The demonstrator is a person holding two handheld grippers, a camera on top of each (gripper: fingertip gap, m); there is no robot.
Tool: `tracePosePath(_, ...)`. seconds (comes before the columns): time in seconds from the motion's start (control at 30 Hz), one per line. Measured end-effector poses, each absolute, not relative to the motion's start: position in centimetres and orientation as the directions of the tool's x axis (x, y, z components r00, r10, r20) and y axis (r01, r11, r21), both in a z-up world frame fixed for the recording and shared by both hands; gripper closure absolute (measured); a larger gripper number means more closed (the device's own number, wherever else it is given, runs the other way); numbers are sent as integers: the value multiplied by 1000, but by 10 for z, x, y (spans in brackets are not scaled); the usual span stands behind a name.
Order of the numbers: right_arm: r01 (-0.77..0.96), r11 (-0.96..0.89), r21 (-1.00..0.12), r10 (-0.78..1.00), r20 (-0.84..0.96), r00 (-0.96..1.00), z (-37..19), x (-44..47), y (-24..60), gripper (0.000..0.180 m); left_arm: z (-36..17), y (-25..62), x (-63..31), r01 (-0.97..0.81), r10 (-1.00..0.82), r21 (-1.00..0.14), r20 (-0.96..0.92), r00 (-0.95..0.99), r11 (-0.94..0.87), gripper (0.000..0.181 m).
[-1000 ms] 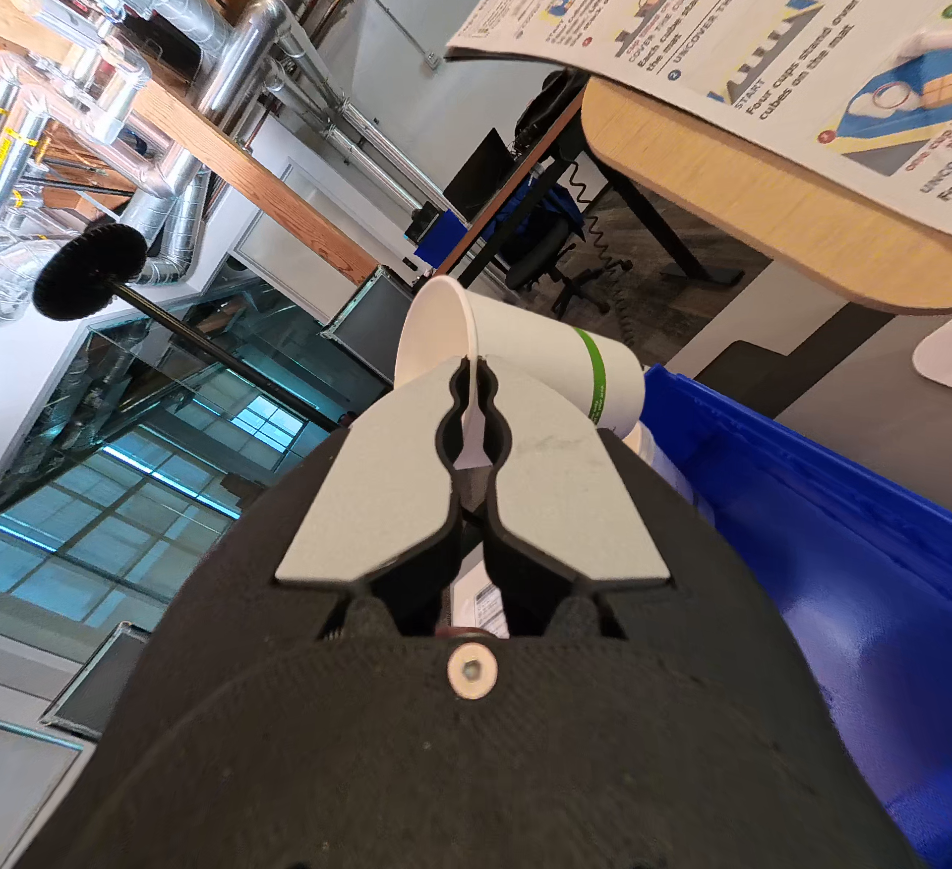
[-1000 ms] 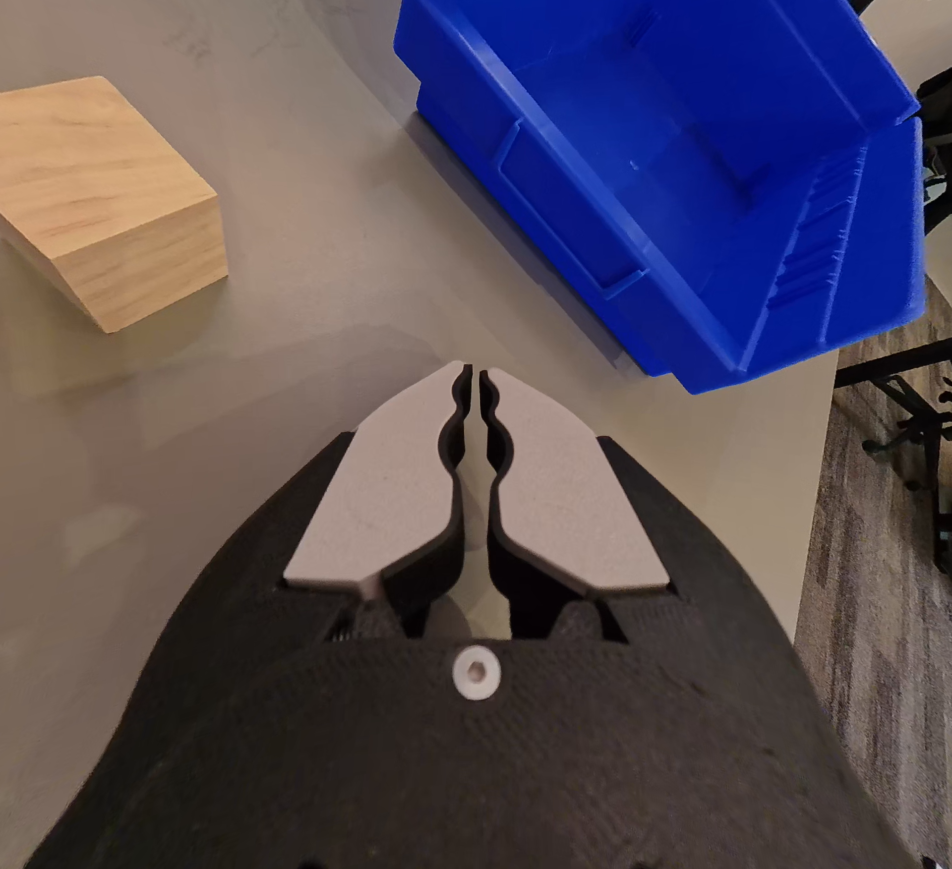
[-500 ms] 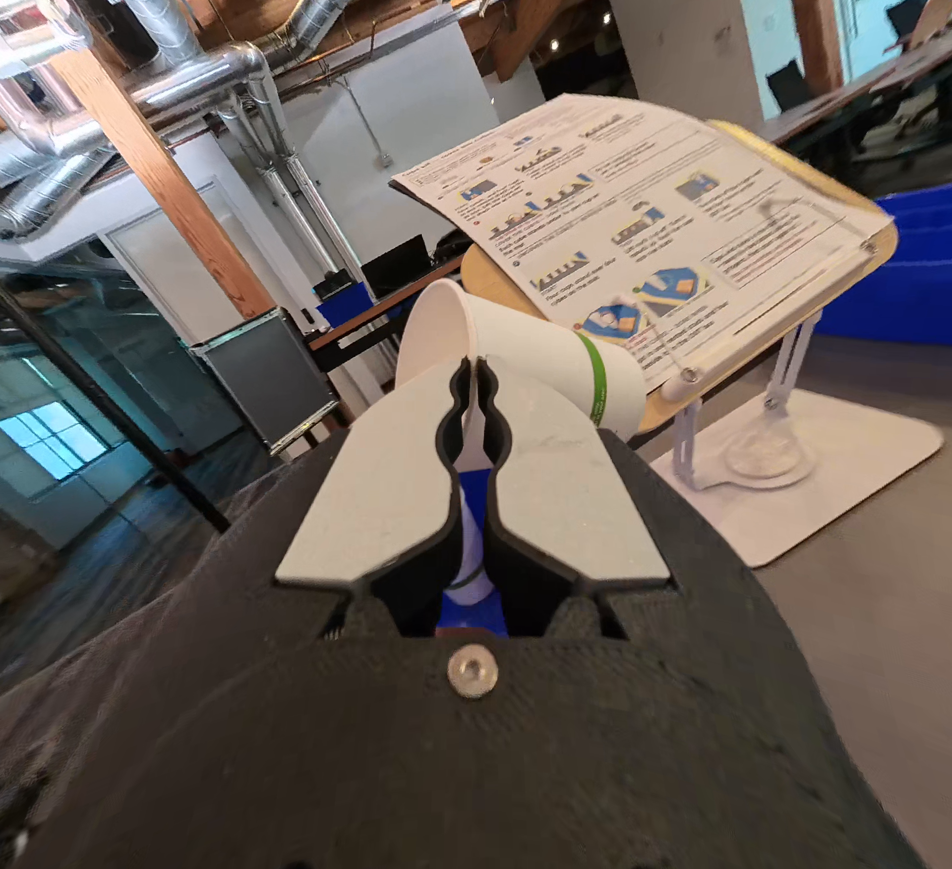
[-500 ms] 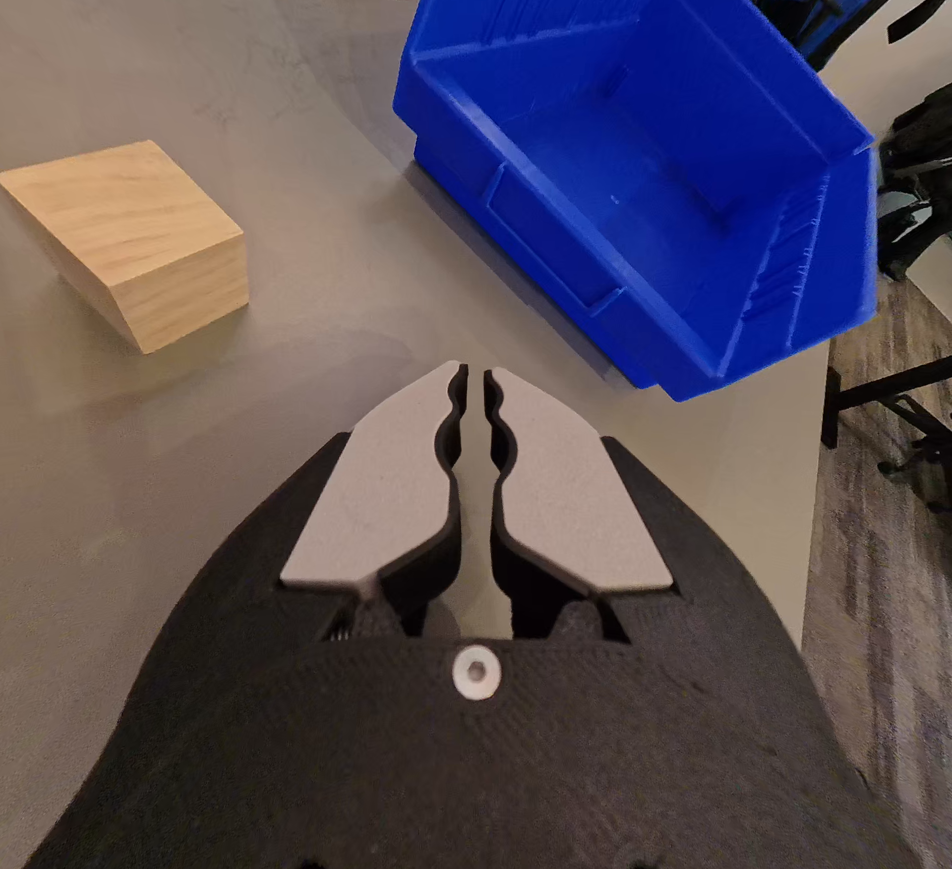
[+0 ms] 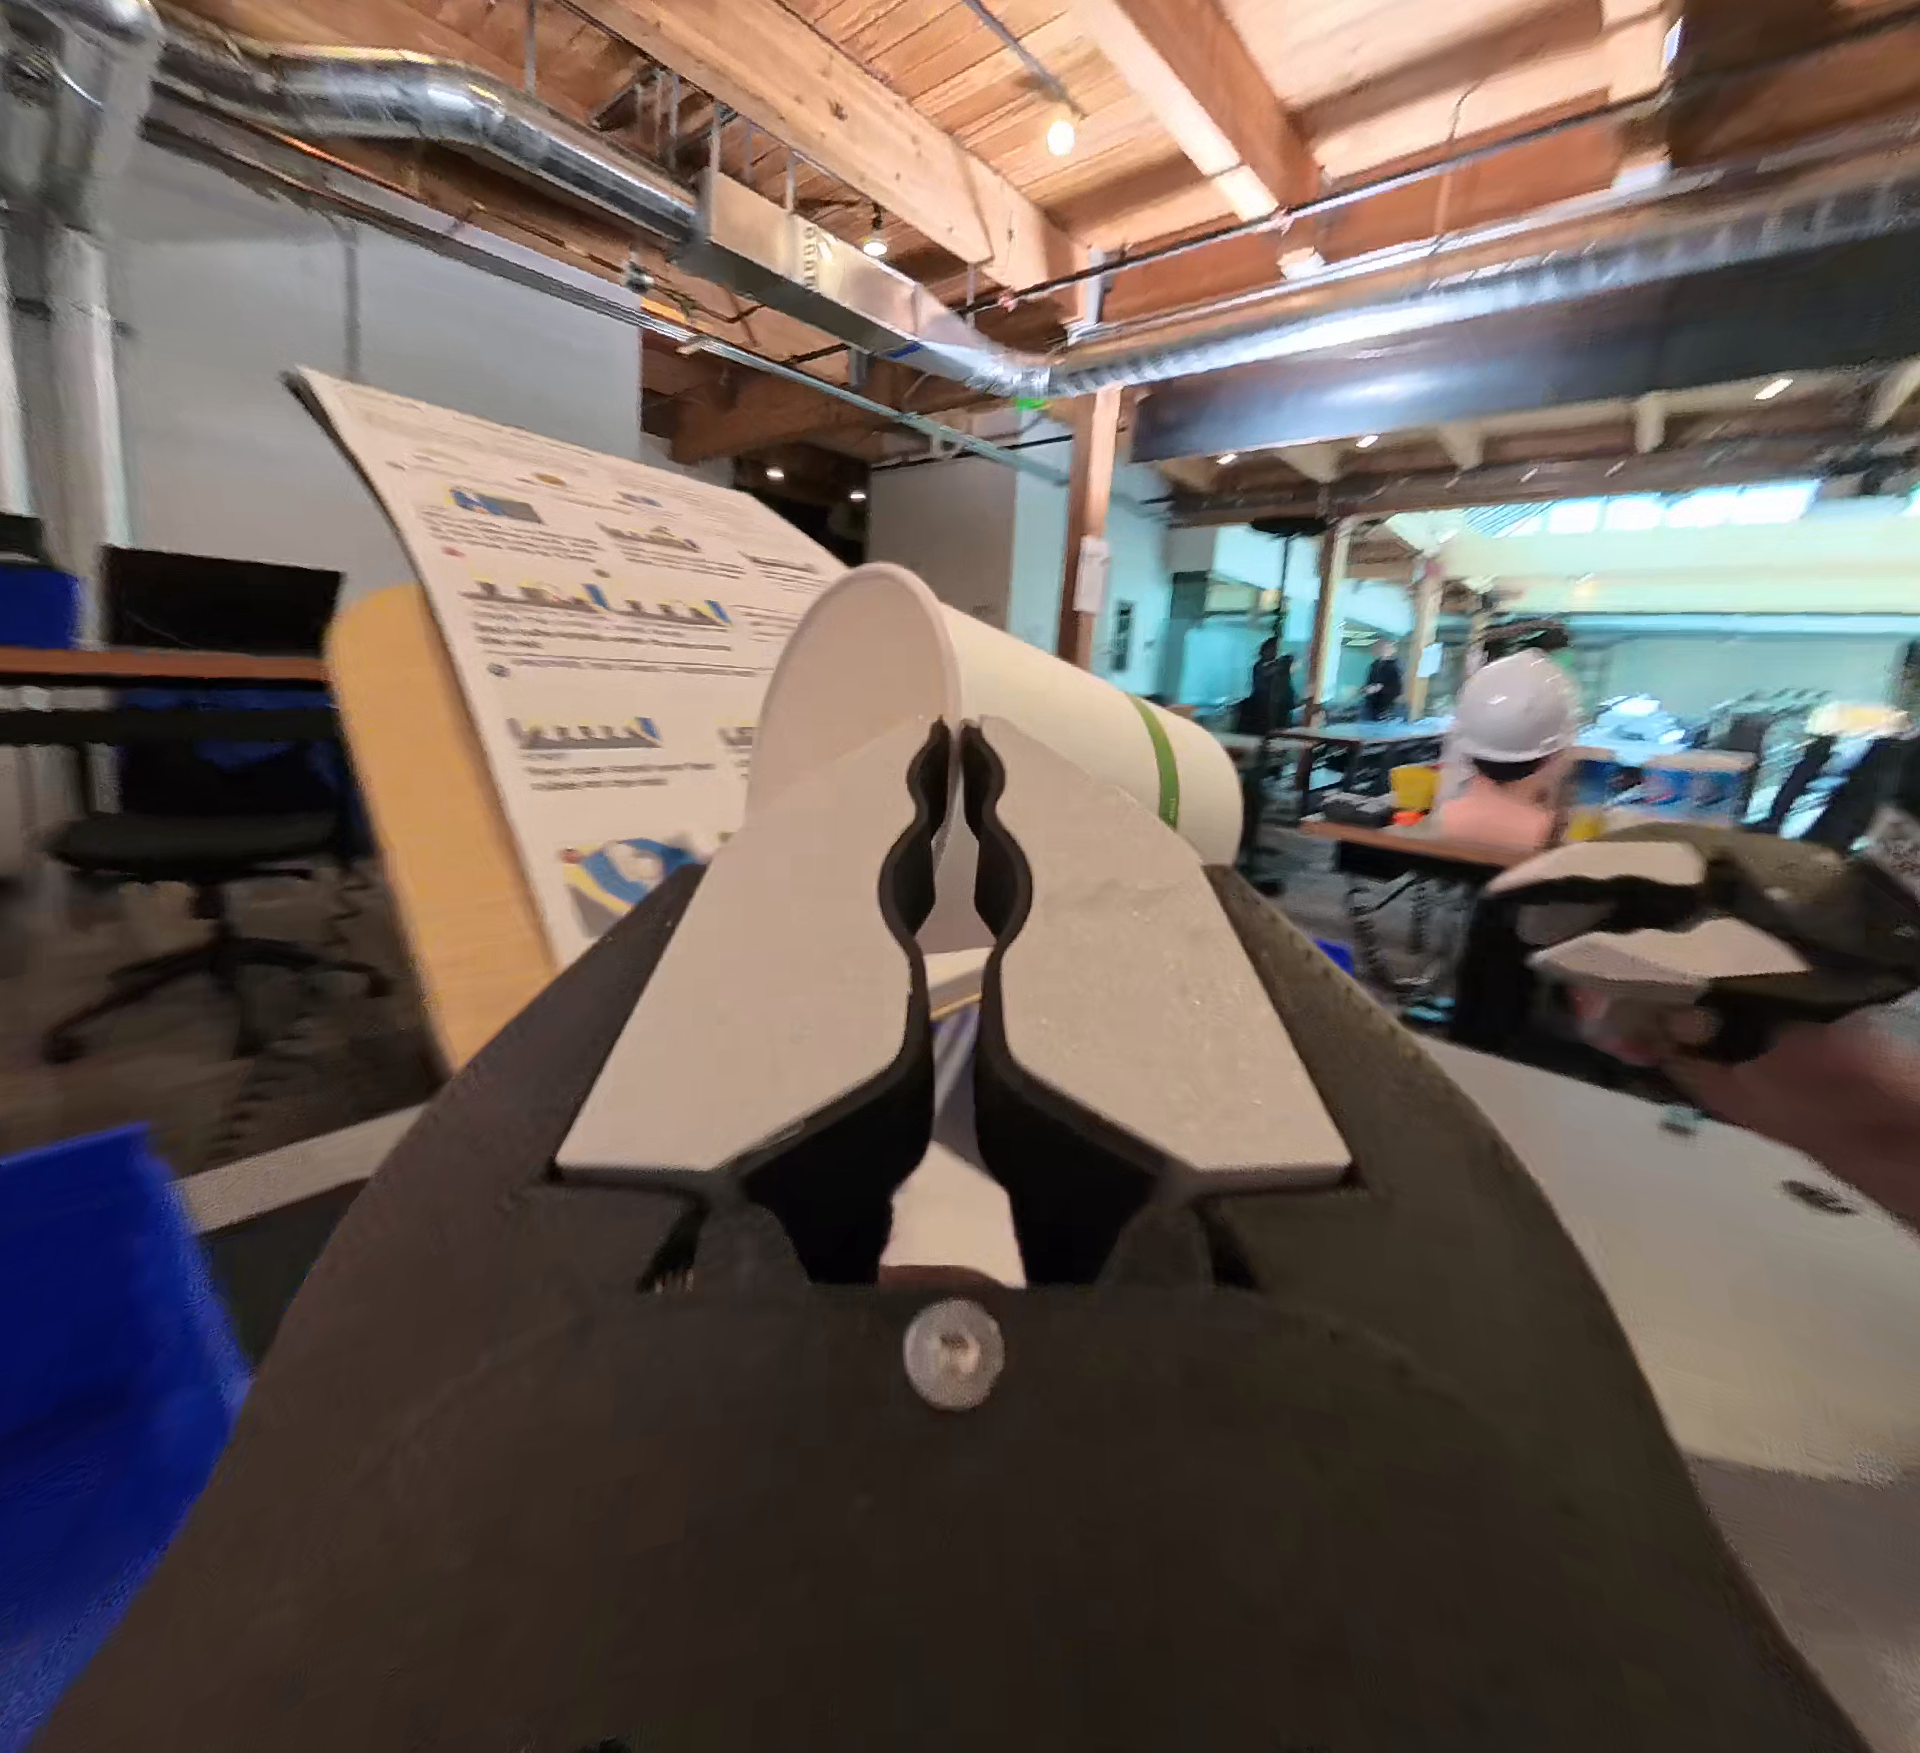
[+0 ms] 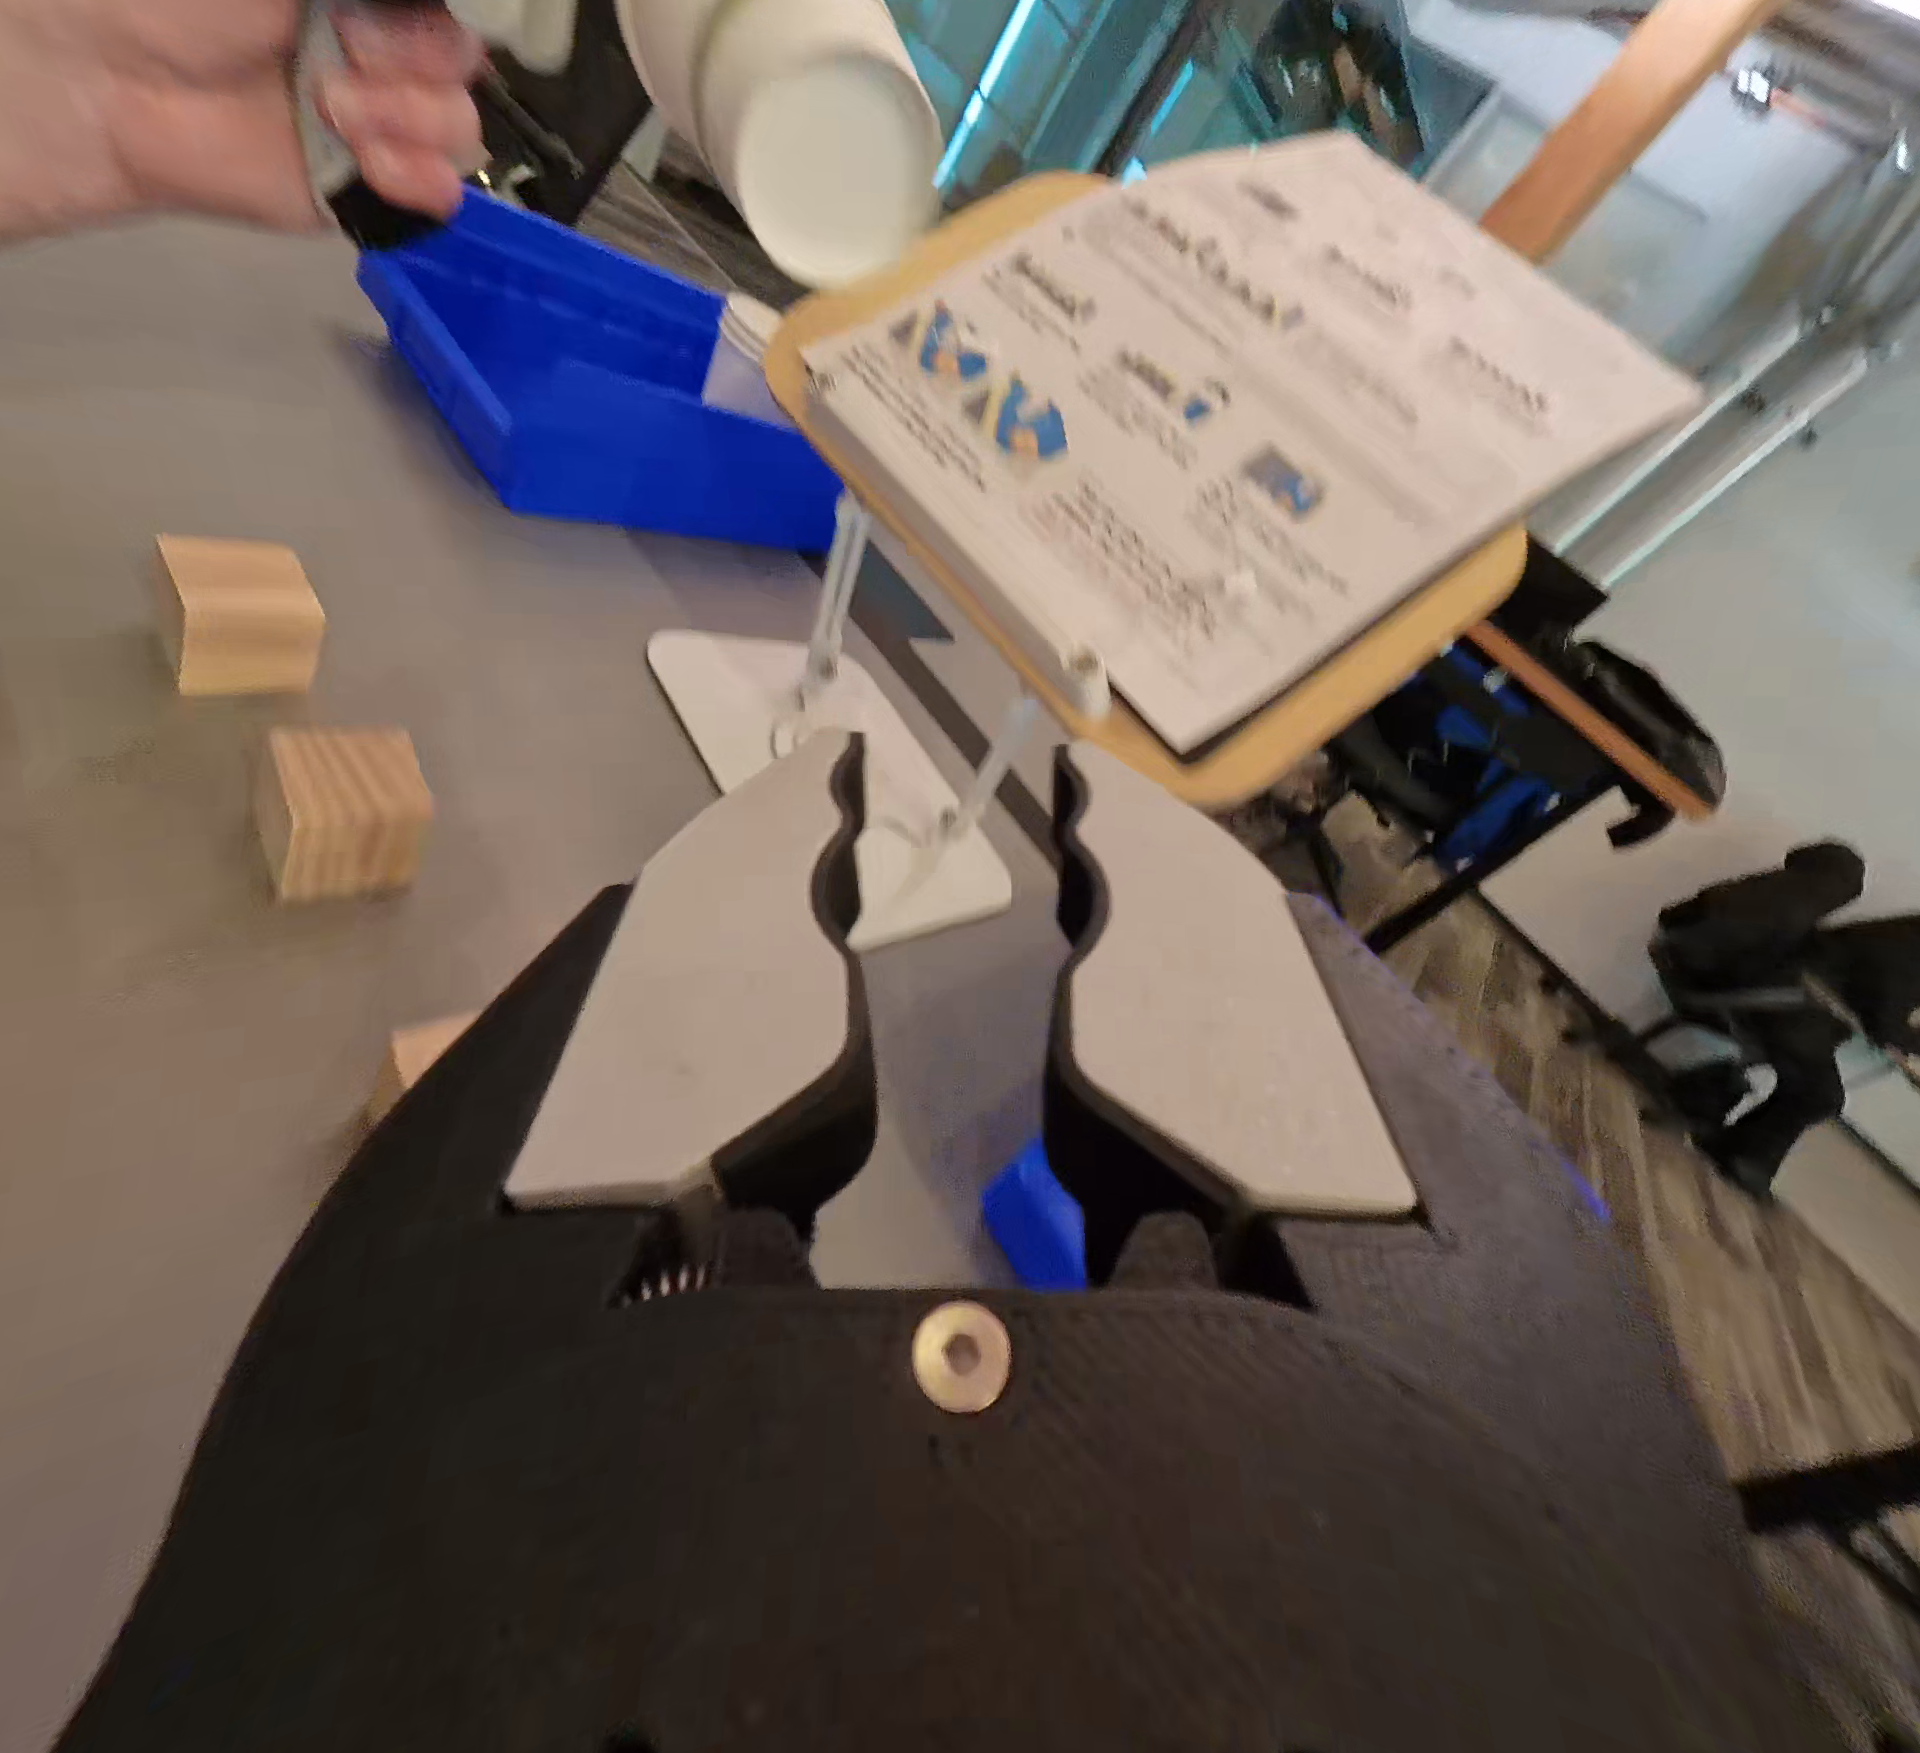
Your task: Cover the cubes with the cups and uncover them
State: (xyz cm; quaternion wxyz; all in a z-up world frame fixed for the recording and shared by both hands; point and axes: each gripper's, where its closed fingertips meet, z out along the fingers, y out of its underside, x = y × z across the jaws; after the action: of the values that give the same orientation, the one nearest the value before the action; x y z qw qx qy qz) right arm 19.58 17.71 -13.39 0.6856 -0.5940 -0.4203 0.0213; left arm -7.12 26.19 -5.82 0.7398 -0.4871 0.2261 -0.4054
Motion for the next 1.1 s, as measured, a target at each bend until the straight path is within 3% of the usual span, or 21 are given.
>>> tracePosePath(0.17,505,434,-747,482,665,570,-96,127,195,88,-65,253,-40,512,-905,-859,216,367,3,178)
tracePosePath(0.33,565,480,-671,492,739,460,-90,84,211,62,-72,247,-21,525,-924,-846,268,275,-89,178)
tracePosePath(0.5,609,483,-629,495,770,403,-94,70,223,64,-76,237,-4,520,-938,-840,291,188,-156,178)
tracePosePath(0.6,621,481,-619,501,775,385,-98,70,225,98,-76,232,2,515,-943,-840,292,161,-172,178)
tracePosePath(0.93,618,471,-629,515,765,387,-92,75,220,100,-71,225,4,510,-955,-848,256,150,-147,177)
tracePosePath(1.1,613,443,-655,550,738,391,-80,86,218,101,-65,229,-18,487,-954,-870,208,216,-79,152)
